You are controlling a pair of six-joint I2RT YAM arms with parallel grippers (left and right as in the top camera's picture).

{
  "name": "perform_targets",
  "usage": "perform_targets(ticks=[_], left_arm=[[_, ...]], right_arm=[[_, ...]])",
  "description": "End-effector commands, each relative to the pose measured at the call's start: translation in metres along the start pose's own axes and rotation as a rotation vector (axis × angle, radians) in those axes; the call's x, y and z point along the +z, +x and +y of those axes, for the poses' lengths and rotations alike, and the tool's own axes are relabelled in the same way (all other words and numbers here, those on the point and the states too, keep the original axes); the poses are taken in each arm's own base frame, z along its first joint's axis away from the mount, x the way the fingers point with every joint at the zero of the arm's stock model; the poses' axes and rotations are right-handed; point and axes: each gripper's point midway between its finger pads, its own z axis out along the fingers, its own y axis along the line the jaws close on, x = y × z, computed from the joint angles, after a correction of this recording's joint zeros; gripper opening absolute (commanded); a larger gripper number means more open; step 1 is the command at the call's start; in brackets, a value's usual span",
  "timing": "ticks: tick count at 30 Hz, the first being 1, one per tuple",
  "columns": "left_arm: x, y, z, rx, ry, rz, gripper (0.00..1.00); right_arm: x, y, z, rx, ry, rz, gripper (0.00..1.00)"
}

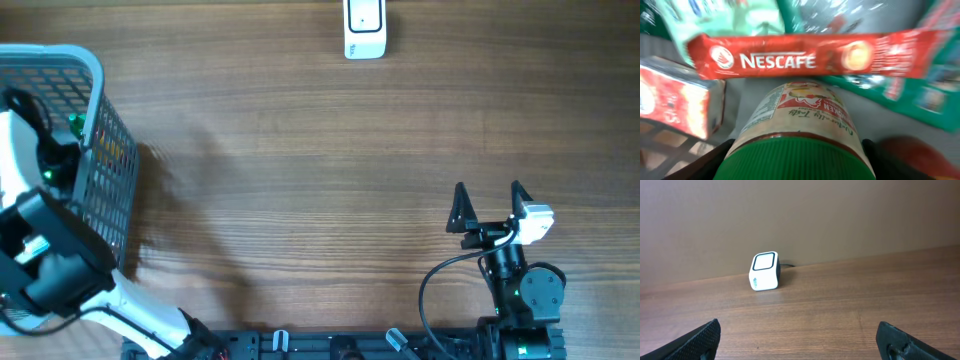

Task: Scan the item barcode
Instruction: 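Grasp the green-capped jar with the left gripper and lift it out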

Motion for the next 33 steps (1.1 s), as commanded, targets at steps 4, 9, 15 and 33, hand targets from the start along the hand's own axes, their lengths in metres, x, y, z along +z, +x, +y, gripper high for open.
perform_targets(ticks=[4, 9, 15, 33], left_arm=[[-0.142, -0.039, 0.019, -0.072, 0.326, -0.157, 0.77], [-0.226, -0.022, 0.059, -0.088, 0.591, -0.211, 0.77], [-0.285, 0.041, 0.087, 0.083, 0.836, -0.171, 0.77], [-0.260, 0.237, 0.054, 0.752, 0.749, -0.023, 0.78]], right_arm=[[0.000, -0.001, 0.004, -0.018, -0.022, -0.005, 1.00], [0.000, -0.001, 0.004, -0.018, -0.022, -0.005, 1.00], [0.000, -0.001, 0.004, -0.018, -0.022, -0.005, 1.00], [0.000, -0.001, 0.004, -0.018, -0.022, -0.005, 1.00]])
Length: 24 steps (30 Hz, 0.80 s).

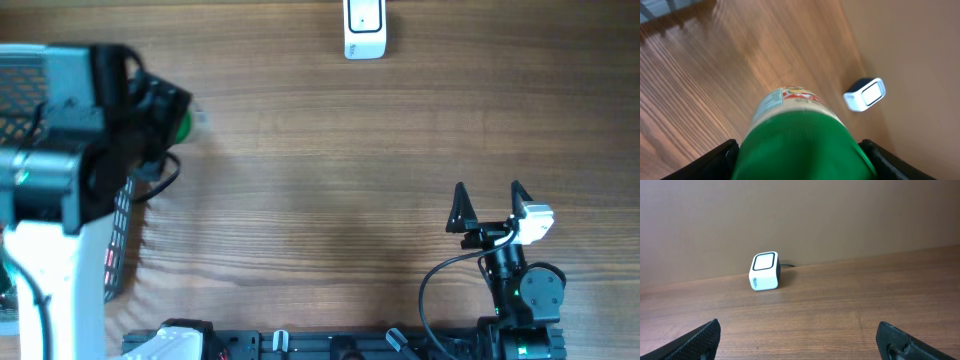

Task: Scan the item barcode
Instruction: 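Grasp the green-capped jar with the left gripper and lift it out, then place the green-capped jar upright on the table center, open left gripper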

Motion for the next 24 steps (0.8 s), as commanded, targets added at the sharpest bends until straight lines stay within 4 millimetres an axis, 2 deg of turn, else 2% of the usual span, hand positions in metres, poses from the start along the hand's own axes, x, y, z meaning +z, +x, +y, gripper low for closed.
perform_targets(ticks=[1, 8, 10, 12, 13, 16, 19, 24], left_arm=[[0.024, 0.018, -0.013, 0.081, -0.044, 0.042, 0.78], [0.101, 0.080, -0.037, 0.230, -0.150, 0.170, 0.76], [0.120, 0.089, -0.033, 0.251, -0.204, 0.183, 0.77], [0.134, 0.092, -0.025, 0.262, -0.259, 0.193, 0.83], [0.138, 0.093, -0.019, 0.268, -0.292, 0.195, 0.85], [0.136, 0.088, 0.003, 0.297, -0.398, 0.178, 1.00], [0.138, 0.097, 0.004, 0.388, -0.396, 0.205, 1.00], [0.141, 0.125, 0.012, 0.467, -0.414, 0.243, 1.00]], right_arm=[[0.000, -0.001, 0.004, -0.018, -0.022, -0.005, 1.00], [0.000, -0.001, 0.004, -0.018, -0.022, -0.005, 1.00], [0.000, -0.001, 0.004, -0.018, -0.022, -0.005, 1.00], [0.000, -0.001, 0.004, -0.018, -0.022, -0.005, 1.00], [0.000, -0.001, 0.004, -0.018, -0.022, -0.005, 0.99], [0.000, -0.001, 0.004, -0.018, -0.022, -0.005, 1.00], [0.000, -0.001, 0.004, -0.018, -0.022, -0.005, 1.00], [0.000, -0.001, 0.004, -0.018, -0.022, -0.005, 1.00]])
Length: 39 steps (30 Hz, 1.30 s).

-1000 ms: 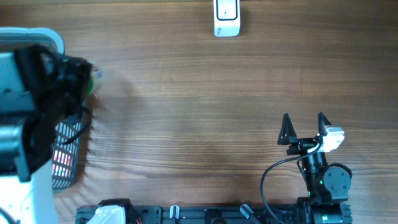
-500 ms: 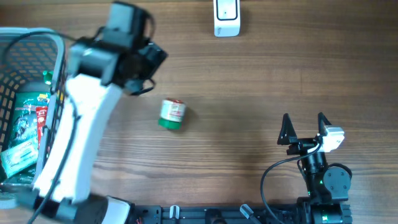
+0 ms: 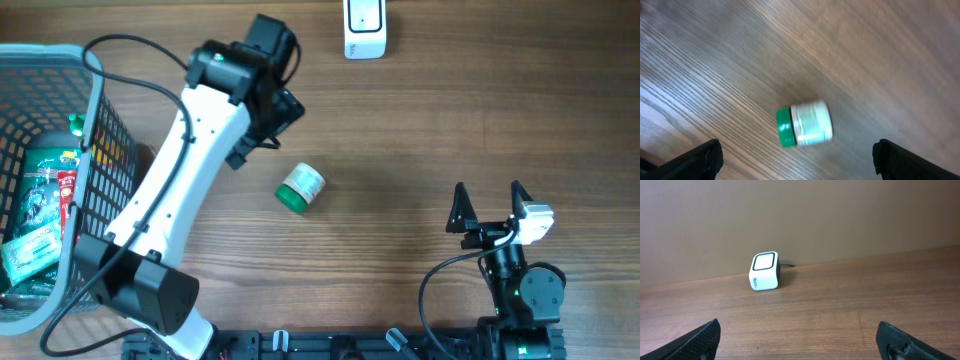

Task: Scan the item barcode
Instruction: 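Place the green-capped jar upright on the table center, open left gripper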

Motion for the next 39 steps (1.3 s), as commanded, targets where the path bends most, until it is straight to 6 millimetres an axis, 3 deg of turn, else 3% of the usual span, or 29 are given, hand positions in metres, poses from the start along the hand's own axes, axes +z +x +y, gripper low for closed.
perform_targets(ticks=[1, 3, 5, 7, 10, 12, 15, 17, 21, 26, 28, 29, 31, 36, 39], left_arm=[[0.014, 0.021, -0.002, 0.095, -0.033, 0.007, 1.00], [0.023, 0.028, -0.010, 0.222, -0.017, 0.004, 1.00], [0.037, 0.036, -0.020, 0.553, 0.008, -0.008, 1.00], [0.054, 0.039, -0.017, 0.827, -0.011, -0.016, 1.00], [0.079, 0.027, -0.011, 0.931, -0.070, -0.082, 1.00], [0.100, 0.032, -0.010, 1.023, -0.066, -0.087, 1.00], [0.127, 0.049, -0.004, 1.215, -0.035, -0.048, 1.00], [0.152, 0.073, 0.004, 1.398, 0.036, 0.010, 1.00], [0.170, 0.080, 0.013, 1.420, 0.044, 0.006, 1.00], [0.166, 0.106, -0.005, 1.414, 0.229, 0.069, 1.00], [0.166, 0.107, -0.006, 1.414, 0.240, 0.072, 0.98], [0.166, 0.107, -0.006, 1.409, 0.239, 0.074, 0.83], [0.166, 0.108, -0.003, 1.372, 0.232, 0.088, 0.71], [0.165, 0.108, -0.004, 1.324, 0.230, 0.090, 0.59], [0.148, 0.096, -0.030, 1.309, 0.271, 0.022, 0.56]], right_arm=[[0.000, -0.001, 0.004, -0.018, -0.022, -0.005, 1.00], [0.000, -0.001, 0.004, -0.018, -0.022, -0.005, 1.00], [0.000, -0.001, 0.004, -0.018, -0.022, -0.005, 1.00], [0.000, -0.001, 0.004, -0.018, -0.022, -0.005, 1.00], [0.000, -0.001, 0.004, -0.018, -0.022, -0.005, 1.00], [0.000, -0.001, 0.004, -0.018, -0.022, -0.005, 1.00], [0.000, -0.001, 0.004, -0.018, -0.022, -0.005, 1.00], [0.000, -0.001, 0.004, -0.018, -0.022, -0.005, 1.00], [0.000, -0.001, 0.004, -0.018, -0.022, -0.005, 1.00], [0.000, -0.001, 0.004, -0.018, -0.022, -0.005, 1.00], [0.000, -0.001, 0.004, -0.018, -0.022, -0.005, 1.00], [0.000, -0.001, 0.004, -0.018, -0.022, -0.005, 1.00], [0.000, -0.001, 0.004, -0.018, -0.022, -0.005, 1.00], [0.000, -0.001, 0.004, -0.018, -0.022, -0.005, 1.00], [0.000, -0.001, 0.004, -0.018, -0.022, -0.005, 1.00]])
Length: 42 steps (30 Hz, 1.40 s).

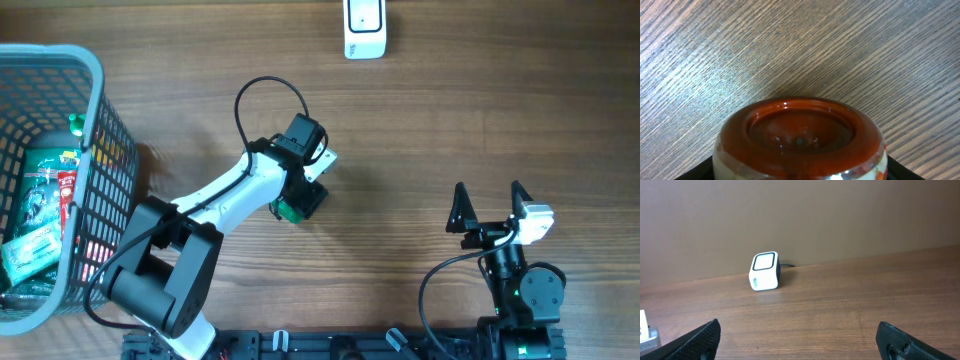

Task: Scan the item barcode
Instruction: 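Place the green-capped jar upright on the table center, open left gripper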

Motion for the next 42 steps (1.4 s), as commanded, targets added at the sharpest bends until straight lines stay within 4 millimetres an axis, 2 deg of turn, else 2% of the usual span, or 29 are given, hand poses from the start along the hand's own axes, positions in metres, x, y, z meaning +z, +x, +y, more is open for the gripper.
perform_targets(ticks=[1, 4, 5, 7, 10, 12, 18, 22, 27, 32, 34, 37, 39, 40, 41, 42], left_arm=[[-0.027, -0.047, -0.002, -0.026, 0.010, -0.131, 0.56], [-0.053, -0.094, -0.013, 0.002, 0.031, -0.282, 0.56], [-0.061, -0.111, -0.018, -0.012, 0.036, -0.345, 0.60], [-0.070, -0.132, -0.028, -0.027, 0.049, -0.428, 0.64], [-0.072, -0.147, -0.057, -0.018, 0.110, -0.486, 0.65], [-0.063, -0.154, -0.075, -0.020, 0.142, -0.497, 0.65], [-0.017, -0.149, -0.117, 0.007, 0.208, -0.425, 0.65], [-0.003, -0.145, -0.136, 0.039, 0.237, -0.404, 0.65], [0.001, -0.143, -0.137, 0.042, 0.237, -0.394, 0.66], [0.035, -0.130, -0.135, 0.034, 0.229, -0.317, 0.67], [0.036, -0.129, -0.135, 0.034, 0.228, -0.315, 0.73], [0.036, -0.129, -0.135, 0.034, 0.228, -0.315, 0.75], [0.036, -0.129, -0.135, 0.034, 0.228, -0.315, 0.79], [0.035, -0.129, -0.135, 0.034, 0.228, -0.315, 0.95], [0.035, -0.129, -0.135, 0.034, 0.228, -0.315, 1.00], [0.035, -0.130, -0.135, 0.034, 0.229, -0.316, 1.00]], right_arm=[[0.000, -0.001, 0.004, -0.018, -0.022, -0.005, 1.00], [0.000, -0.001, 0.004, -0.018, -0.022, -0.005, 1.00], [0.000, -0.001, 0.004, -0.018, -0.022, -0.005, 1.00], [0.000, -0.001, 0.004, -0.018, -0.022, -0.005, 1.00], [0.000, -0.001, 0.004, -0.018, -0.022, -0.005, 1.00], [0.000, -0.001, 0.004, -0.018, -0.022, -0.005, 1.00], [0.000, -0.001, 0.004, -0.018, -0.022, -0.005, 1.00], [0.000, -0.001, 0.004, -0.018, -0.022, -0.005, 1.00], [0.000, -0.001, 0.004, -0.018, -0.022, -0.005, 1.00], [0.000, -0.001, 0.004, -0.018, -0.022, -0.005, 1.00], [0.000, -0.001, 0.004, -0.018, -0.022, -0.005, 1.00], [0.000, -0.001, 0.004, -0.018, -0.022, -0.005, 1.00], [0.000, -0.001, 0.004, -0.018, -0.022, -0.005, 1.00], [0.000, -0.001, 0.004, -0.018, -0.022, -0.005, 1.00], [0.000, -0.001, 0.004, -0.018, -0.022, -0.005, 1.00], [0.000, -0.001, 0.004, -0.018, -0.022, -0.005, 1.00]])
